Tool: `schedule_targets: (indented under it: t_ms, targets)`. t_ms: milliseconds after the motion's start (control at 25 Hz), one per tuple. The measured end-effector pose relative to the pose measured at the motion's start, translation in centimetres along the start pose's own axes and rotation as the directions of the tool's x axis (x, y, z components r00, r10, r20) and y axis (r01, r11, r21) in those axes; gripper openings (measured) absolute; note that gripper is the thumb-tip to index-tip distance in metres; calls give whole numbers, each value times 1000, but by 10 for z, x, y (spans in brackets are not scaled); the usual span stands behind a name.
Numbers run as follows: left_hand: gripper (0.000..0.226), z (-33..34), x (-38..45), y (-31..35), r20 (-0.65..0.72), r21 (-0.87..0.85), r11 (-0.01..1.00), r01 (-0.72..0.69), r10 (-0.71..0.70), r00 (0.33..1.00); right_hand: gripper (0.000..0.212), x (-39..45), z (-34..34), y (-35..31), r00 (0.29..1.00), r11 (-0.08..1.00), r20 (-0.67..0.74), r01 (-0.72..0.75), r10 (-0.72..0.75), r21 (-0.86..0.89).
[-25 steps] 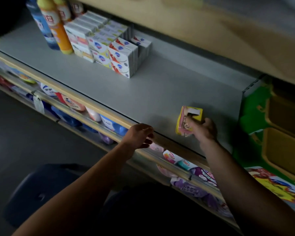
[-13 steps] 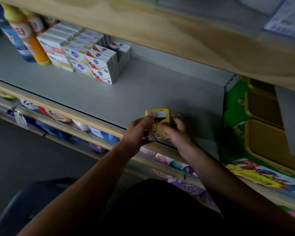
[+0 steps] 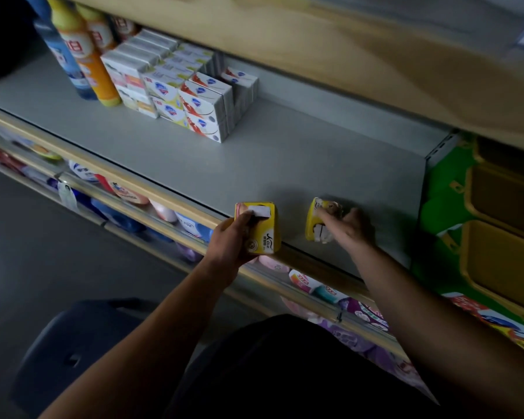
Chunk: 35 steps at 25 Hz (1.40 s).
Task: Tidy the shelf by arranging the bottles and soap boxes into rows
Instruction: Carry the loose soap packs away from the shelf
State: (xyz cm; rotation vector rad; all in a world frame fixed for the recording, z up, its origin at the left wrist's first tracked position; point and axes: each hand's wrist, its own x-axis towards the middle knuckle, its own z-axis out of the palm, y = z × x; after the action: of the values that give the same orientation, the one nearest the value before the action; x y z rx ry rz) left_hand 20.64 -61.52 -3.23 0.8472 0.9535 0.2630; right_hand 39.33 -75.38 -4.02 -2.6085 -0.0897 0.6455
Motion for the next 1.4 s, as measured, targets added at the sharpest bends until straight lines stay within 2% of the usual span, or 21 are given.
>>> schedule_targets:
  t_ms: [80, 200, 240, 320, 400, 560, 600, 680, 840, 960, 1080, 1200, 1400]
  targets:
    - [40, -3, 1, -1, -17, -11, 1000, 0, -1, 1000, 91, 0, 7, -16, 1000, 998, -1, 29, -29, -64]
    - [42, -5, 3, -2, -32, -18, 1000, 7, -8, 999, 96, -2, 18, -27, 1000, 999, 1, 25, -25, -30]
    - [44, -6, 4, -2, -37, -23, 1000, 11, -12, 999, 92, -3, 19, -27, 999, 999, 2, 43, -43, 1]
    - [46, -8, 5, -2, -52, -28, 999, 15, -16, 999, 70, -4, 23, -24, 992, 990, -17, 126, -125, 67]
    - [46, -9, 5, -2, -47, -39, 999, 12, -14, 999, 61, -6, 23, -21, 984, 967, -18, 179, -179, 182]
    - [41, -16, 0, 3, -1, -76, 997, 15, -15, 1000, 65, -21, 22, -14, 986, 860, 94, 70, -136, 505]
    - [40, -20, -2, 5, 12, -75, 997, 18, -18, 1000, 59, -29, 21, -11, 984, 821, 111, 54, -141, 568]
    - [38, -27, -7, 7, 28, -59, 998, 32, -30, 999, 46, -54, 21, -4, 975, 764, 142, 42, -173, 644]
    - [29, -47, -28, 2, 84, 4, 998, 57, -58, 995, 45, -112, 34, 22, 966, 679, 193, -25, -172, 734]
    - [21, -72, -46, -16, 172, 58, 994, 92, -101, 980, 40, -157, 54, 52, 980, 690, 171, -51, -106, 722]
    - [15, -86, -60, -43, 188, 125, 981, 146, -168, 968, 38, -199, 71, 82, 991, 657, 135, -90, -18, 749]
    - [11, -92, -74, -77, 190, 299, 939, 172, -235, 953, 33, -236, 90, 119, 990, 623, 127, -135, 57, 770]
    - [18, -92, -94, -136, 164, 480, 834, 271, -389, 906, 33, -295, 121, 198, 941, 430, 105, -244, 321, 869]
